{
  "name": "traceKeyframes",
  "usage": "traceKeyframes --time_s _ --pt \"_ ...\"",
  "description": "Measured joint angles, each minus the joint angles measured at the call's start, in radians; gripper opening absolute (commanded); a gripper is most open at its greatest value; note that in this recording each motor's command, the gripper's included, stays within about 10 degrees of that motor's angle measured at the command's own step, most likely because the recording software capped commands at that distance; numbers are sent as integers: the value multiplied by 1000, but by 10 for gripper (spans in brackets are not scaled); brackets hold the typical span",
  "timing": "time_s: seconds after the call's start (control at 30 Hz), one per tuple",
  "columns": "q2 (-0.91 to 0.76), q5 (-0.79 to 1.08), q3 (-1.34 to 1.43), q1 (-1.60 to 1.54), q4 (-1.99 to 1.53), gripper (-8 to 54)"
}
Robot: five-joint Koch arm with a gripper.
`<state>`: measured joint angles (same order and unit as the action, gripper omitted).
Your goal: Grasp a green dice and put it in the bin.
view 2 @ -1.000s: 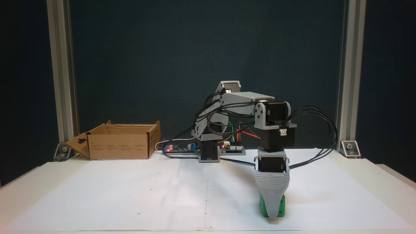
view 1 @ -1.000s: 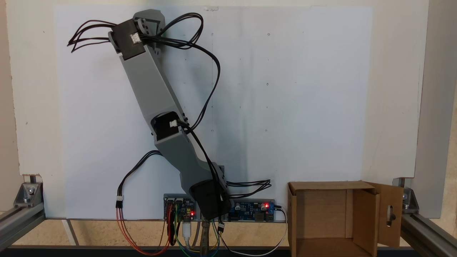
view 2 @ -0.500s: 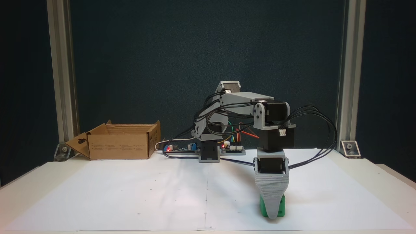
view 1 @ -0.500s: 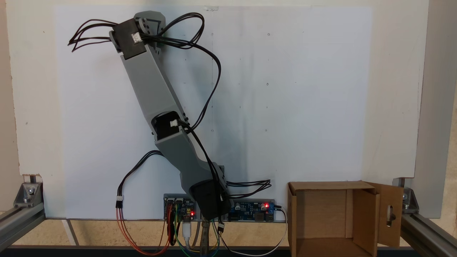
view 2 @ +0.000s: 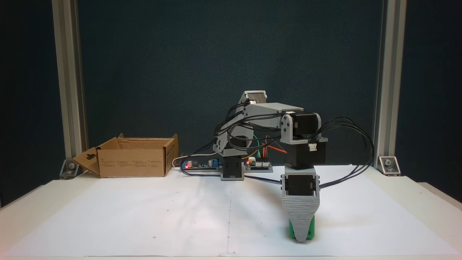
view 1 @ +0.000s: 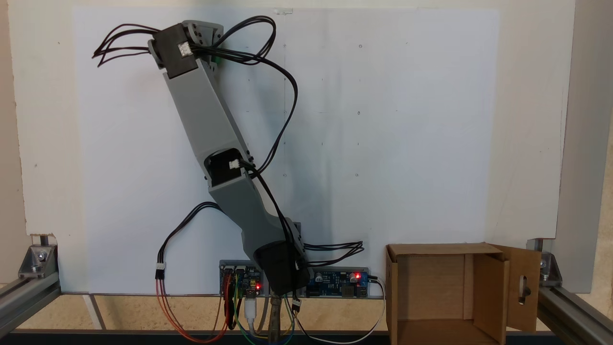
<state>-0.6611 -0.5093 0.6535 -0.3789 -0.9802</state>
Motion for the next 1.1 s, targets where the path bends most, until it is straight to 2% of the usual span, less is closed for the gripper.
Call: traceKeyframes --time_s 0.2,0.47,0.67,0.87,1.1 --pt "-37 0 3 3 -48 118" --pt "-360 0 2 5 -236 118" --pt "-520 0 75 74 -264 118" --pt "-782 21 425 298 -186 118" --pt "-1023 275 575 759 -137 118"
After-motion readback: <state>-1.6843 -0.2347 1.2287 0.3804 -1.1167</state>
